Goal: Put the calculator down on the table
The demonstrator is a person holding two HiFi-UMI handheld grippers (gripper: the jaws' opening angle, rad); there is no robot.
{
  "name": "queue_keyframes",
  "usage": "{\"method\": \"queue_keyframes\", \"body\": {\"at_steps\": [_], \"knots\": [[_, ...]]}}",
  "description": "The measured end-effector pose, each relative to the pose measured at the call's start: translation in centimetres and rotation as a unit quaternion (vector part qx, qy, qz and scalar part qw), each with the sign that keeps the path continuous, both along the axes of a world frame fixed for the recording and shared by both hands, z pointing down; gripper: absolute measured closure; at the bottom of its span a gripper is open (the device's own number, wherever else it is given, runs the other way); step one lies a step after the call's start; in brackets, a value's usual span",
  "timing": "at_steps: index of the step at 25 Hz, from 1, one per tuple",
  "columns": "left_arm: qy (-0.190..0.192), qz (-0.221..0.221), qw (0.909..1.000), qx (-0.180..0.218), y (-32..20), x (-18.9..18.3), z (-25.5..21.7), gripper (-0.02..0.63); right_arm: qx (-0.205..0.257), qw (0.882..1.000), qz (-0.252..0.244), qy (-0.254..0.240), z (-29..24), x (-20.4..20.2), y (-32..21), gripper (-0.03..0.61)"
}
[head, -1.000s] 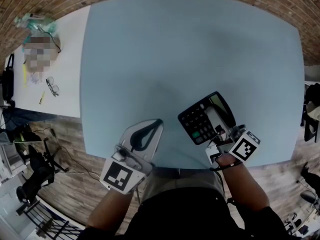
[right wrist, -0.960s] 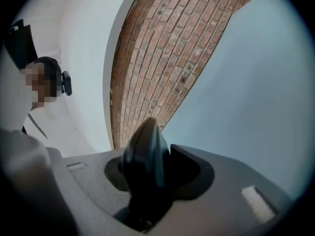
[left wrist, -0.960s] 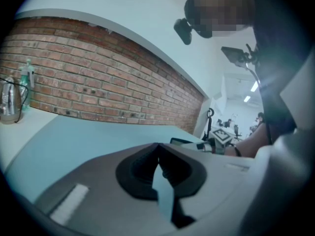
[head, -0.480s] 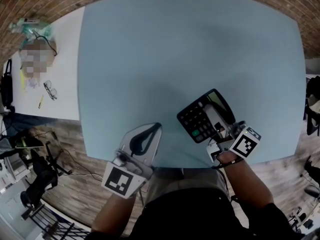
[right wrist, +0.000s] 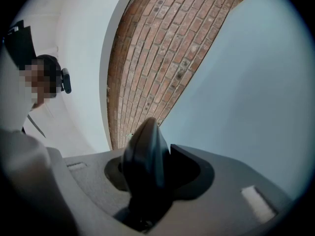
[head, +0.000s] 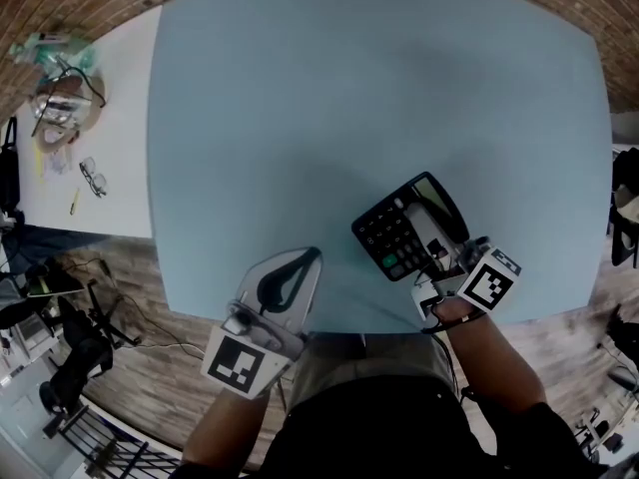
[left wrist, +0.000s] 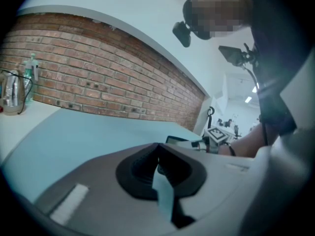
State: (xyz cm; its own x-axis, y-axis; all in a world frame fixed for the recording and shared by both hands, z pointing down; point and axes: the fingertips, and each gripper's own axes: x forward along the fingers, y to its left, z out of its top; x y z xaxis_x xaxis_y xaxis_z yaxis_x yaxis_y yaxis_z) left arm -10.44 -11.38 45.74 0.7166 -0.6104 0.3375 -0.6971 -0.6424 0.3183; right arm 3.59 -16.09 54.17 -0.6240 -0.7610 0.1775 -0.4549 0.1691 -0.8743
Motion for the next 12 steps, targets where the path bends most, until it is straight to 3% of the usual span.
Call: {"method": "queue_keyframes", "body": {"at_steps": [12], "knots": [[-0.001,-0.002,1.0000,-0.006,0.61,0.39,0.33,0.629,-0.004,1.000,-0.010,0.003,0.73,0.01,-0.02,0.442]]}}
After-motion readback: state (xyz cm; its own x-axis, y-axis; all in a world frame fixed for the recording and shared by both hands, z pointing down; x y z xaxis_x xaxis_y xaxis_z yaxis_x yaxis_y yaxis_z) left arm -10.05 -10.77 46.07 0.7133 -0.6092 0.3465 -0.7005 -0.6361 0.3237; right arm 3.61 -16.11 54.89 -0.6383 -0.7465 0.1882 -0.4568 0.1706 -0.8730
